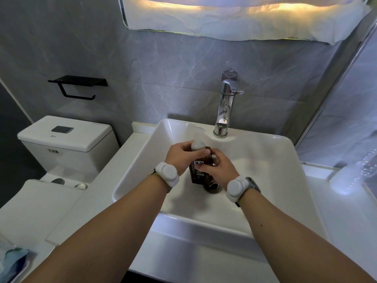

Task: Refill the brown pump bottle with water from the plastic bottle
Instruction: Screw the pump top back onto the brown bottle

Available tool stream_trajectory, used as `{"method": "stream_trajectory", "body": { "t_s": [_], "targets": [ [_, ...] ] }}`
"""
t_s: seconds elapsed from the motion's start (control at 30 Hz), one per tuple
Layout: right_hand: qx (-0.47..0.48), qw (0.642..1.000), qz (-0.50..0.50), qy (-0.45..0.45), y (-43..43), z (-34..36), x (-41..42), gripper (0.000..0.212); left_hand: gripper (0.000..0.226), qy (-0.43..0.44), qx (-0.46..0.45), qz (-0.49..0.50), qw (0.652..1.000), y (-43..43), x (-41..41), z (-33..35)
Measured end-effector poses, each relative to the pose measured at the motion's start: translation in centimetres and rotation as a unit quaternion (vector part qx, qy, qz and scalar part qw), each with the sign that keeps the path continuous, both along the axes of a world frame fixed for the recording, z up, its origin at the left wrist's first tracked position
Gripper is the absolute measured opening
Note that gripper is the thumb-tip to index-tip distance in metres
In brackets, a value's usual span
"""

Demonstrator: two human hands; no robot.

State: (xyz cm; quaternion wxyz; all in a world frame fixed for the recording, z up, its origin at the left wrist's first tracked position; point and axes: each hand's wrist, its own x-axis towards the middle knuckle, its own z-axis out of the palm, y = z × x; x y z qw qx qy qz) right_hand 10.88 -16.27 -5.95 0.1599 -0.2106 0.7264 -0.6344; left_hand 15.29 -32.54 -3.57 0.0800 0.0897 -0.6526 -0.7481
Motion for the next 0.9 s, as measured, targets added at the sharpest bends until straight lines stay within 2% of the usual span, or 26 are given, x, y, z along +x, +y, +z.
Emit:
{"method": "stream_trajectory", "body": {
  "t_s": [0.13, 0.3, 0.43, 0.63, 0.8, 0.9],
  "targets": [
    [-0.007, 1.0, 0.013, -0.016, 0.0, 0.0, 0.1, 0.052, 0.016, -0.004, -0.017, -0.006, 1.0, -0.2, 0.0, 0.1],
    [-0.044, 0.995, 0.036, -0.078, 0.0, 0.5, 0.3, 0.054, 0.039, -0.018, 0.009, -0.037, 0.999, -0.5, -0.1, 0.1],
    [-0.059, 0.992, 0.047, -0.101, 0.3, 0.7, 0.3, 0.053, 0.041, -0.018, 0.022, -0.051, 0.998, -0.5, -0.3, -0.1],
    [-0.043, 0.995, 0.033, -0.08, 0.1, 0.3, 0.1, 0.049, 0.029, -0.022, 0.015, -0.038, 0.999, -0.4, -0.1, -0.1],
    [-0.016, 0.999, 0.01, -0.027, -0.1, -0.2, -0.2, 0.05, 0.064, -0.02, 0.021, -0.025, 0.999, -0.1, -0.2, -0.2],
    [-0.004, 1.0, 0.013, -0.021, -0.1, -0.6, -0.1, 0.054, 0.056, -0.02, 0.014, -0.022, 0.999, 0.0, -0.2, -0.4]
  ]
}}
